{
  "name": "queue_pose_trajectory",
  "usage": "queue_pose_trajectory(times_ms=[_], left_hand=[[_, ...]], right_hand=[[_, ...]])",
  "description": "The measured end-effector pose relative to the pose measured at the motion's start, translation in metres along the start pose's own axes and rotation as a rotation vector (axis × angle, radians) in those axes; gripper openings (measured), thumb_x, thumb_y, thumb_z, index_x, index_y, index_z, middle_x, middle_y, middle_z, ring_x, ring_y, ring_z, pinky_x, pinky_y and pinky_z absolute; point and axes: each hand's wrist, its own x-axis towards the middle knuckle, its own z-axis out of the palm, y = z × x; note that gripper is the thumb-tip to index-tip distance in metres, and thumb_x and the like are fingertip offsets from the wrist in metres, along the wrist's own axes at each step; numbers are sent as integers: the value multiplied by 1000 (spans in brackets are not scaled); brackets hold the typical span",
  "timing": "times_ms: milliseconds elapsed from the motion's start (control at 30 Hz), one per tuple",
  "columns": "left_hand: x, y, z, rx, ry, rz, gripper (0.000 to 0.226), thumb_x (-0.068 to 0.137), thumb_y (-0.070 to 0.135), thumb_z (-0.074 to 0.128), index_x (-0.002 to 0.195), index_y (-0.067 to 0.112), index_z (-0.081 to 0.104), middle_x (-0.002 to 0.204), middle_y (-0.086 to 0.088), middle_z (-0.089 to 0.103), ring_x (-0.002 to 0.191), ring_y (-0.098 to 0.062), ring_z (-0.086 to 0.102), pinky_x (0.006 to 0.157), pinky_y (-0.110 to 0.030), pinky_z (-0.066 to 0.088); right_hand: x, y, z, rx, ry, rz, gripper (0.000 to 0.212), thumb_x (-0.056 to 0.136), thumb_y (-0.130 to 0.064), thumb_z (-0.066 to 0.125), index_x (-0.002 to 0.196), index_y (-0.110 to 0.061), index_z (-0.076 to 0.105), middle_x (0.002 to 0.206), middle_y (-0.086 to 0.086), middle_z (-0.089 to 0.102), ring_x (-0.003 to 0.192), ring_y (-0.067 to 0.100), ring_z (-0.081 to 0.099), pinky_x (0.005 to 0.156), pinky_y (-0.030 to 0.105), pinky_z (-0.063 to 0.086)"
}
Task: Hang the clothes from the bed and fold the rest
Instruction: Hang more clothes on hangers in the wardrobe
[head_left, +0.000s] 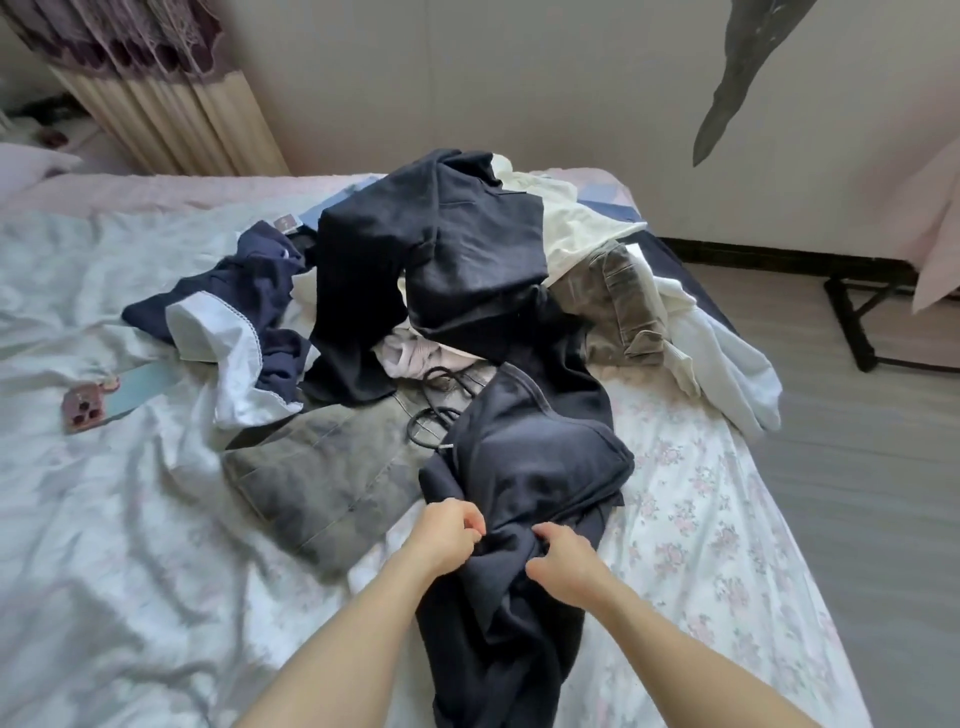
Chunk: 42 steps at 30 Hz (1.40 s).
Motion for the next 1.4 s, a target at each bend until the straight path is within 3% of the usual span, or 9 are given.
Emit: queue_pose_trajectory(times_ms=[100, 200, 433, 567, 700, 900, 1067, 1233, 1400], left_hand=[[-33, -4, -2, -5, -183, 13, 19, 87, 10, 52, 94, 12, 69, 102, -4, 69, 100, -17, 61, 73, -11, 39], [-66, -5, -9, -30, -304, 4, 19, 86, 8, 51, 77, 17, 65, 80, -6, 64, 69, -17, 60, 66, -22, 50], [-155, 11, -60, -122, -224, 61, 16, 91, 8, 48, 81, 15, 58, 69, 1, 52, 54, -12, 52, 48, -15, 49], [-203, 21, -80, -150, -274, 121, 19, 88, 11, 49, 75, 18, 61, 69, 0, 56, 54, -15, 57, 59, -21, 54], [-251, 32, -91, -43, -506, 173, 16, 90, 21, 46, 100, 18, 59, 88, 0, 66, 69, -18, 70, 71, -29, 58], [-303, 88, -74, -72, -343, 552, 41, 91, 31, 53, 130, 21, 46, 124, 0, 53, 102, -16, 56, 79, -25, 45], [-364, 164, -34, -242, -305, 894, 56, 92, 23, 57, 142, 14, 33, 145, -7, 35, 128, -18, 39, 101, -28, 35], [-440, 218, 15, -36, -759, 1117, 101, 72, 20, 74, 148, 29, 8, 153, -5, 16, 139, -22, 23, 114, -39, 23], [-530, 234, 80, -97, -1232, 882, 92, 86, 27, 63, 145, 43, -6, 132, 15, 29, 108, -7, 48, 88, -30, 44]], right_hand=[[-25, -8, -14, -147, -136, 10, 26, 78, -13, 49, 95, -2, 66, 93, 12, 68, 89, 23, 60, 64, 23, 44], [-55, -11, -17, -253, -178, -5, 30, 80, -16, 52, 101, -2, 67, 102, 15, 69, 97, 25, 62, 76, 28, 49], [-163, -36, -41, -135, 35, -100, 30, 85, -7, 46, 102, -5, 70, 109, 7, 68, 102, 22, 60, 77, 23, 47], [-230, -50, -52, -188, 177, -176, 32, 86, -6, 40, 101, -4, 68, 110, 19, 65, 98, 38, 61, 80, 40, 53], [-306, -60, -53, -373, 279, -200, 30, 89, -11, 42, 108, -11, 65, 115, 21, 59, 101, 38, 59, 88, 36, 48], [-447, -44, -58, -508, 617, -224, 28, 89, -5, 44, 103, -8, 68, 103, 10, 57, 103, 24, 49, 88, 28, 39], [-564, -17, -50, -751, 868, -281, 19, 78, 5, 48, 70, 2, 65, 67, 11, 55, 67, 27, 57, 55, 34, 52], [-665, 1, -28, -770, 1216, -185, 25, 80, 2, 43, 69, 1, 65, 64, 9, 52, 62, 27, 56, 54, 29, 50], [-753, 17, 30, -542, 1485, 61, 26, 76, 4, 41, 73, 3, 67, 66, 14, 51, 68, 24, 51, 61, 29, 51]])
